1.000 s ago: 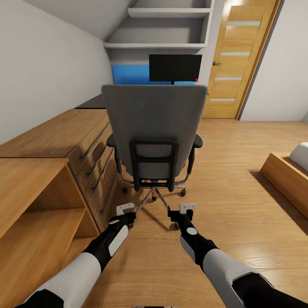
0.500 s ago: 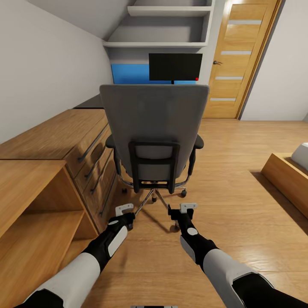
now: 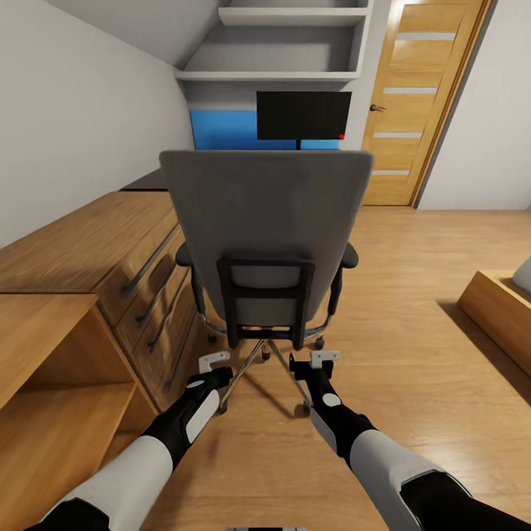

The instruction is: In the bedroom, organize the workspace by keeping the computer under the desk, ensuring the monitor is on the desk, placing the keyboard on the desk next to the monitor, placing the mouse on the desk next to the keyboard, moving the folder from the swivel chair onto the desk next to the mouse, stacking the notebook on top of the folder with the pen on top of the notebook, and positioning the swivel chair next to the desk.

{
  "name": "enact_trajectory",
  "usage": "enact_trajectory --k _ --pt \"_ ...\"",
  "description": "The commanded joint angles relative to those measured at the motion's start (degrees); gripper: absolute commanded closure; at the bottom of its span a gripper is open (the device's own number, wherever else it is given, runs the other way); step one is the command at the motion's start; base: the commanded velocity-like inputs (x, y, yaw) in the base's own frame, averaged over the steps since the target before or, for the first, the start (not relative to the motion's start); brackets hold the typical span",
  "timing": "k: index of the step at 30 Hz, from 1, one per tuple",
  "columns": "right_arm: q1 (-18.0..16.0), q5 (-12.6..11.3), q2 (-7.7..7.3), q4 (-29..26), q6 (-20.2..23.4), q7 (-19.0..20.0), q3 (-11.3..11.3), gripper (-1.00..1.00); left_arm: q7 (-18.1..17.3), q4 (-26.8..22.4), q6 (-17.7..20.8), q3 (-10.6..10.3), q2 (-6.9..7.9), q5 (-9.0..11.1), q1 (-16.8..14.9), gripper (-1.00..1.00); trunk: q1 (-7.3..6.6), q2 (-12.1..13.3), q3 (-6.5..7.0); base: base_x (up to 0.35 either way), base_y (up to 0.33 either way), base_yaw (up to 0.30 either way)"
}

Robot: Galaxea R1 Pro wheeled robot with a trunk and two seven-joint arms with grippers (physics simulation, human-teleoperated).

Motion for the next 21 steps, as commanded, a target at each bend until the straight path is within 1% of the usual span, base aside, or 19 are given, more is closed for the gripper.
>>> enact_trajectory --k 1,5,14,21 --pt "-0.04 -0.60 -0.01 0.06 -0.22 -0.26 0.50 -1.00 0.49 -0.10 0.20 -0.36 0.05 0.40 -0.02 -1.00 0.00 -0.02 -0.05 0.071 0.000 0.000" --pt "-0.03 -0.60 -0.01 0.06 -0.22 -0.25 0.50 -1.00 0.49 -0.10 0.20 -0.36 0.05 0.43 -0.01 -1.00 0.00 -0.02 -0.05 0.147 0.000 0.000" --pt "0.06 -0.60 -0.06 0.01 -0.26 -0.25 0.44 -1.00 0.49 -0.10 0.20 -0.36 0.05 0.48 0.01 -1.00 0.00 -0.02 -0.04 0.261 0.000 -0.004" --pt "0.06 -0.60 -0.11 -0.02 -0.31 -0.31 0.41 -1.00 0.49 -0.10 0.20 -0.36 0.05 0.43 0.02 -1.00 0.00 -0.02 0.27 0.317 -0.027 -0.138"
